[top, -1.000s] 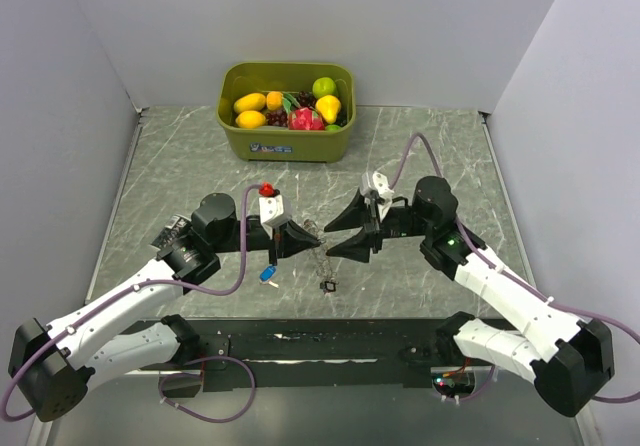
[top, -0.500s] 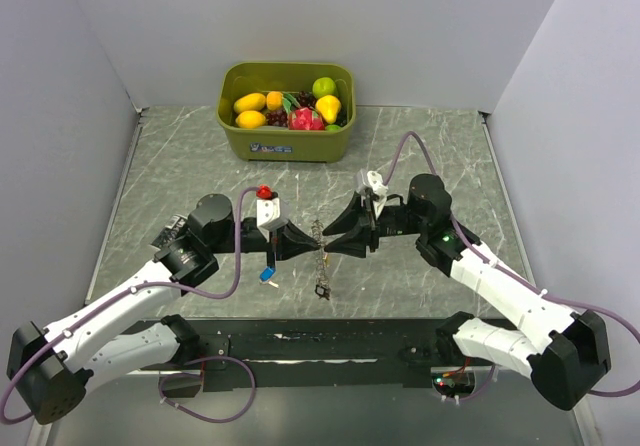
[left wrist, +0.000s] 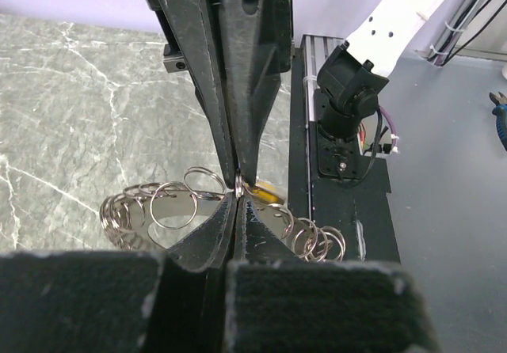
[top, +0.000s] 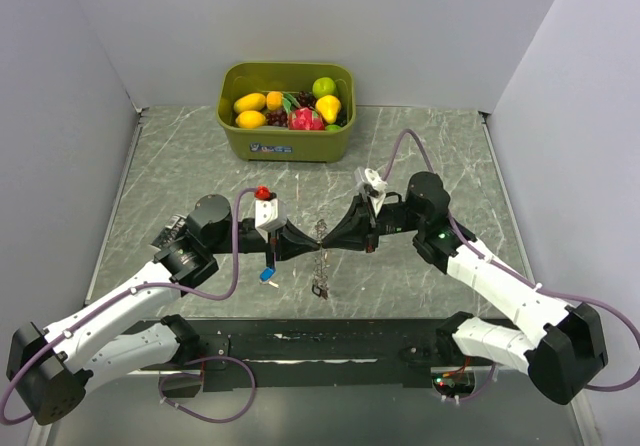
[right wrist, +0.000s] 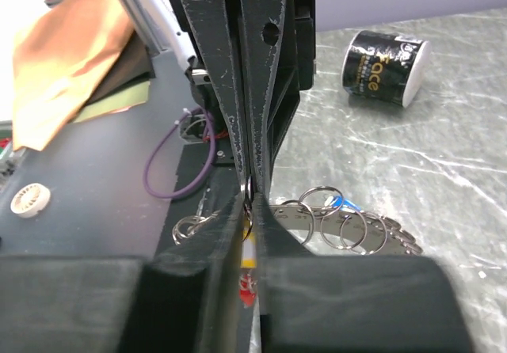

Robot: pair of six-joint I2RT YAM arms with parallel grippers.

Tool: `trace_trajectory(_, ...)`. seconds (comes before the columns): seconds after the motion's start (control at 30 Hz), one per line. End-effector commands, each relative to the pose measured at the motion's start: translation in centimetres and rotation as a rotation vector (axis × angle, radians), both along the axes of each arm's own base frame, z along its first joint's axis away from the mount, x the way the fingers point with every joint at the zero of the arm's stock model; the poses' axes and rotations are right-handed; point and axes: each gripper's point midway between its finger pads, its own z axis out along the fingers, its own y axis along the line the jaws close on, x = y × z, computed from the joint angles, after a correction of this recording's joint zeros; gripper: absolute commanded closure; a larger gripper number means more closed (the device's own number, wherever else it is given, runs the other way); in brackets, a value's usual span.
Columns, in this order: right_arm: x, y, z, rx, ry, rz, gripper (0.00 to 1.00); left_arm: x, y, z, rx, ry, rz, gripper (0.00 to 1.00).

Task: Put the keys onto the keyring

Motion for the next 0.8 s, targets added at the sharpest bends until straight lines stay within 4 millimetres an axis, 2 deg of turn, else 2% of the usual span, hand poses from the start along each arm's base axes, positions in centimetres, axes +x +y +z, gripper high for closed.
trace_trajectory(0.0,0.5,0.3,2.2,0.047,-0.034,0.005,1.0,-0.8,-0.1,2.2,-0.066,-0.066,-0.036,0.99)
trace_trajectory(0.2,1.0,0.2,2.2,0.032,-0.041,-0.041,1.0,-0.6,-0.2,1.8,-0.056,-0.041,-0.025,0.99)
trace_trajectory(0.4,1.4,-0.2,2.3,0.01,-0.066,-0.081,1.0,0.4,0.3,1.8,-0.014,-0.03,0.047,0.93)
trace_trajectory(0.5,1.5,-0.2,2.0,-0.013,-0.062,-0.083,1.0,1.0,0.6,1.8,0.026,-0.014,0.087,0.86)
trace_trajectory(0.6,1.4,-0.4,1.8,-0.03,-0.06,-0.084,1.0,0.9,0.6,1.6,0.059,0.012,0.081,0.75)
trace_trajectory(0.63,1.3,-0.4,1.8,-0.034,-0.055,-0.084,1.0,0.9,0.5,1.8,0.065,0.018,0.078,0.68)
trace_trajectory(0.77,1.3,-0.6,1.4,-0.085,-0.062,-0.073,1.0,1.0,0.8,1.3,0.128,0.027,0.078,0.56)
